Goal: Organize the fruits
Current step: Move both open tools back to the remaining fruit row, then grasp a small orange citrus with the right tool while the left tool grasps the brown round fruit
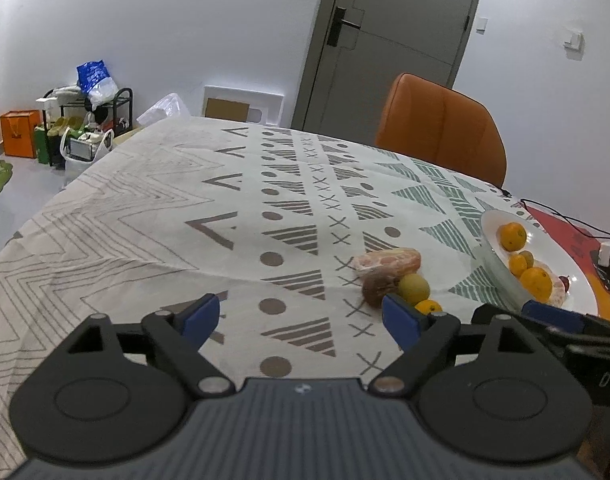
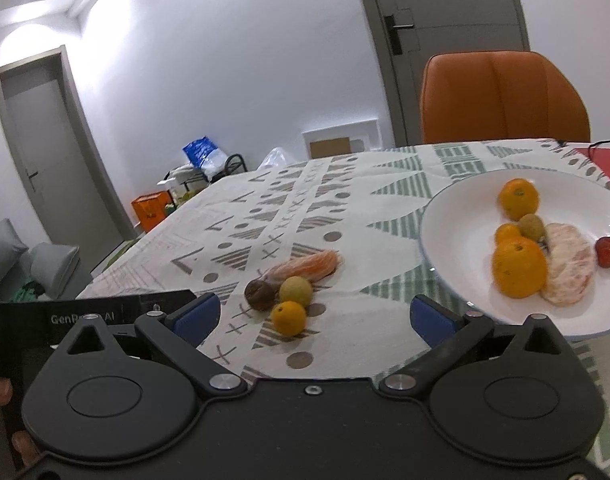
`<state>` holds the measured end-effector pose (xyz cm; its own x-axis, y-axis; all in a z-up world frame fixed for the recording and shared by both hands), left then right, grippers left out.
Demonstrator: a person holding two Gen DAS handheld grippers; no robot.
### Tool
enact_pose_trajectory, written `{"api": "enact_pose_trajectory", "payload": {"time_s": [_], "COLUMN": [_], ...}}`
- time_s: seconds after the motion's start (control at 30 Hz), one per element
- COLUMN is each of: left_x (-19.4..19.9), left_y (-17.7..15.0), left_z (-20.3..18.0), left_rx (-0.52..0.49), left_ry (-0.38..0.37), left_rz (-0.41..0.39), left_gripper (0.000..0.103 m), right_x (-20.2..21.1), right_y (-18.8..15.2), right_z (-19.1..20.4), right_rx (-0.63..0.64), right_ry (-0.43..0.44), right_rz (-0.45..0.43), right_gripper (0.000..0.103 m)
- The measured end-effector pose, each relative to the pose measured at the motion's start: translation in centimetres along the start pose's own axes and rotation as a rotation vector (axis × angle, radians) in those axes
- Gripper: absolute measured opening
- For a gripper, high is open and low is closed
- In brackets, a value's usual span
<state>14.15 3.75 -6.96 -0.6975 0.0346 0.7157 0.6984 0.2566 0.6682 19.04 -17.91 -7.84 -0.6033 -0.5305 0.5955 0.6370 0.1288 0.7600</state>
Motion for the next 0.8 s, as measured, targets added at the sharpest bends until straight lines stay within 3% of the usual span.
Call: {"api": "enact_pose_trajectory", "payload": {"time_s": [0.27,0.5,0.7,0.77,0.8], "left_x": [-0.2,-0.4,-0.7,-0.9,-1.0], "left_y": [0.1,0.3,0.5,0.6,0.6], "left_z": [1.0,1.6,1.6,1.4,1.2], "left_rx": [0.011,0.015,0.012,0.007,0.003], "left_ry": [0.004,0.008,-0.001,-0.004,-0.008], "left_rz": [0.002,0.004,0.010,0.014,0.015], "left_gripper": [0.087,0.087,0.087,0.087,0.087], "right_x": [-1.8,-3.1,-4.0,-4.3,-4.3], "right_y": [0.0,0.0,0.0,0.1,0.1], "right_z": [0.2,0.7,0.8,0.7,0.5], "right_rx": [-0.024,-0.016,-0.013,-0.010,-0.017], "right_ry": [0.014,0.028,0.039,0.040,0.047], "right_rz": [0.049,0.076,0.088,0.084,0.089], "right_gripper": [0.081,0.069,0.051,0.027,0.022]}}
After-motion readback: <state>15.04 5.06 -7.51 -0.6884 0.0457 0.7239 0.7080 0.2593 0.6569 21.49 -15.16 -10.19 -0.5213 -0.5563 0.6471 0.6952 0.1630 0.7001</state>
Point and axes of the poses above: each gripper's, at about its wrist camera, not at the fingertips, and x roughly against the way its jaws point, z to its left, y to its top, the point moved 3 cm from there along -x, roughly the way its jaws point, and after that the axes turned 10 degrees about z, right-handed, at the moved point
